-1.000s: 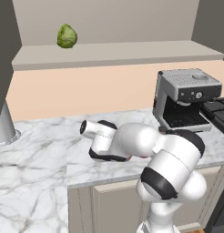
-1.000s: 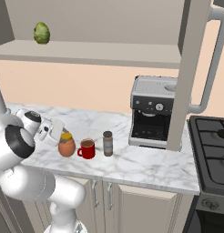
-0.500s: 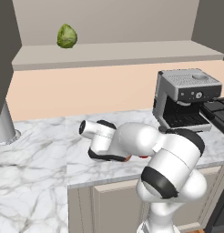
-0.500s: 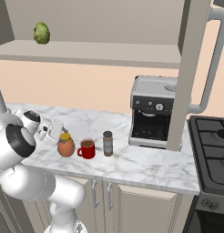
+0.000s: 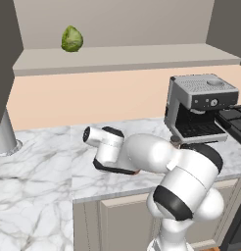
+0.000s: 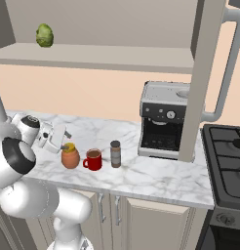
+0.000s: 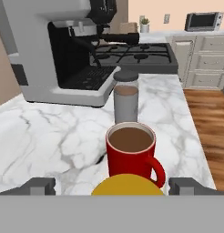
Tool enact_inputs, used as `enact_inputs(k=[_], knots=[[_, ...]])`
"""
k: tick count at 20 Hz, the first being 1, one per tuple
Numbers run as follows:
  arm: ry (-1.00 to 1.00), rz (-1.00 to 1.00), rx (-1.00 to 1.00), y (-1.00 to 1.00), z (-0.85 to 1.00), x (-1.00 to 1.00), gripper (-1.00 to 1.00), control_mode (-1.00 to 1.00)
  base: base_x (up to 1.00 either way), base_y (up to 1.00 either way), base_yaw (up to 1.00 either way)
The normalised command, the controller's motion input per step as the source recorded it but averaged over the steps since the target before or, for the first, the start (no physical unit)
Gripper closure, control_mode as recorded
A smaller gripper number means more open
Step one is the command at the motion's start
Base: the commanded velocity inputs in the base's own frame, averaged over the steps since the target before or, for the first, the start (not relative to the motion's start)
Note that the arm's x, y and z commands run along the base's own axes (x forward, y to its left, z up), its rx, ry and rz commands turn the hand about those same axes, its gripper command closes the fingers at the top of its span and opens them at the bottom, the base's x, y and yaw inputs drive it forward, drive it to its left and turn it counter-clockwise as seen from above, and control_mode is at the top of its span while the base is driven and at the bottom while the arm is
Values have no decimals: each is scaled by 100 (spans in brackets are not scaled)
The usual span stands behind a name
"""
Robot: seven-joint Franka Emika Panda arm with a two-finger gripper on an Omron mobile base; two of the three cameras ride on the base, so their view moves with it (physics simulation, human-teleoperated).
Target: Pick the cinnamon and honey bottle from the cabinet and place them next to the mug.
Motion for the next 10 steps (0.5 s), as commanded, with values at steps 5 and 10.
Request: enact_inputs(k=[5,10], knots=[[-3,1,0,-7,48,-1,-100,-100,0,0,0],[0,15,1,-37,58,-5,-100,-100,0,0,0]])
